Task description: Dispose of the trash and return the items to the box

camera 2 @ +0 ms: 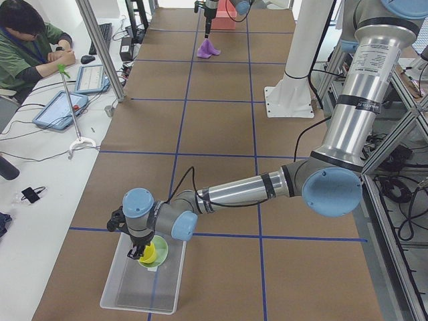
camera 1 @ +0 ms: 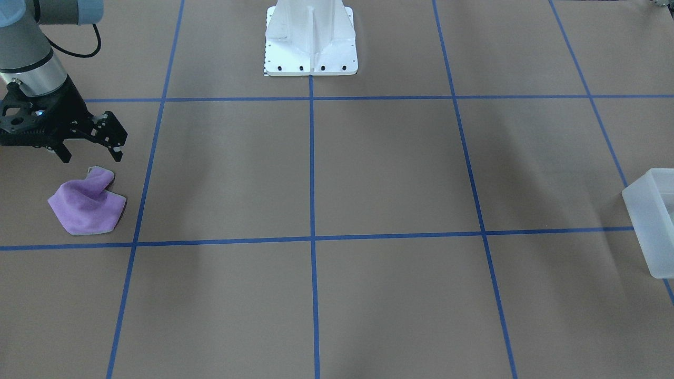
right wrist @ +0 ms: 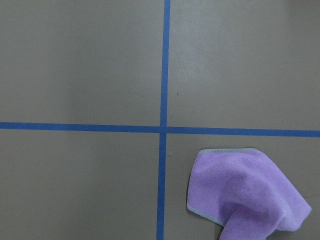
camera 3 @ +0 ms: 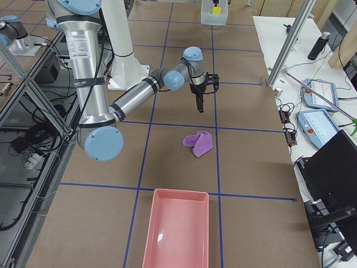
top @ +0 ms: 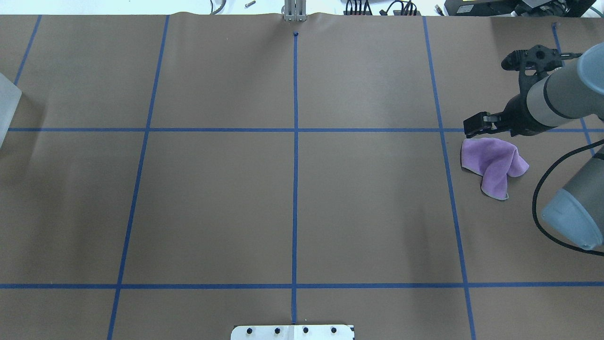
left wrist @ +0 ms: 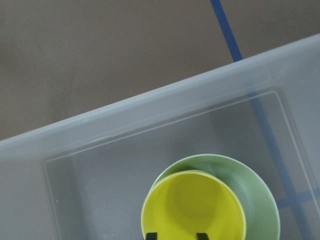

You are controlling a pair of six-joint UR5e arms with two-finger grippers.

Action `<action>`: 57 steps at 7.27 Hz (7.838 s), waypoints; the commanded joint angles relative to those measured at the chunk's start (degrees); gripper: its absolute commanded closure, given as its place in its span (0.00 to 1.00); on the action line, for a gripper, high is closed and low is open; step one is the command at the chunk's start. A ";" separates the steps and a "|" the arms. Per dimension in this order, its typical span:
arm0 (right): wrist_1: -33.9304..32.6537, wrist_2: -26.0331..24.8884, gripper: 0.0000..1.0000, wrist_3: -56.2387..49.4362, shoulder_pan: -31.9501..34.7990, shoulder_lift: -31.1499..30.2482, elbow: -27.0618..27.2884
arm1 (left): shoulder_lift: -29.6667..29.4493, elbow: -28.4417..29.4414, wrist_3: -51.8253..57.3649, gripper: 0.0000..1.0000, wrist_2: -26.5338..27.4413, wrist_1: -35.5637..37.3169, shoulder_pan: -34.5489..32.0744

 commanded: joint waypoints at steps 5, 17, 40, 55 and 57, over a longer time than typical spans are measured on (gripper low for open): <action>-0.26 5.58 0.00 -14.03 4.90 -3.48 -0.30 | 14.90 -37.72 -7.91 0.01 -6.36 27.82 -1.72; 24.61 7.25 0.40 -9.86 6.24 -6.31 -16.23 | 18.98 -40.23 -7.82 0.01 -6.28 22.20 -1.72; -1.82 13.94 1.00 -83.50 51.77 -19.15 -23.88 | 25.22 -39.26 -7.82 0.01 -8.47 22.12 -2.08; -15.65 14.65 0.00 -60.47 43.68 -14.83 -12.27 | 25.22 -38.20 -7.82 0.01 -8.47 20.97 -1.99; -15.47 14.91 0.00 -59.94 43.68 -15.11 -12.79 | 25.66 -38.20 -7.82 0.01 -8.47 20.97 -1.99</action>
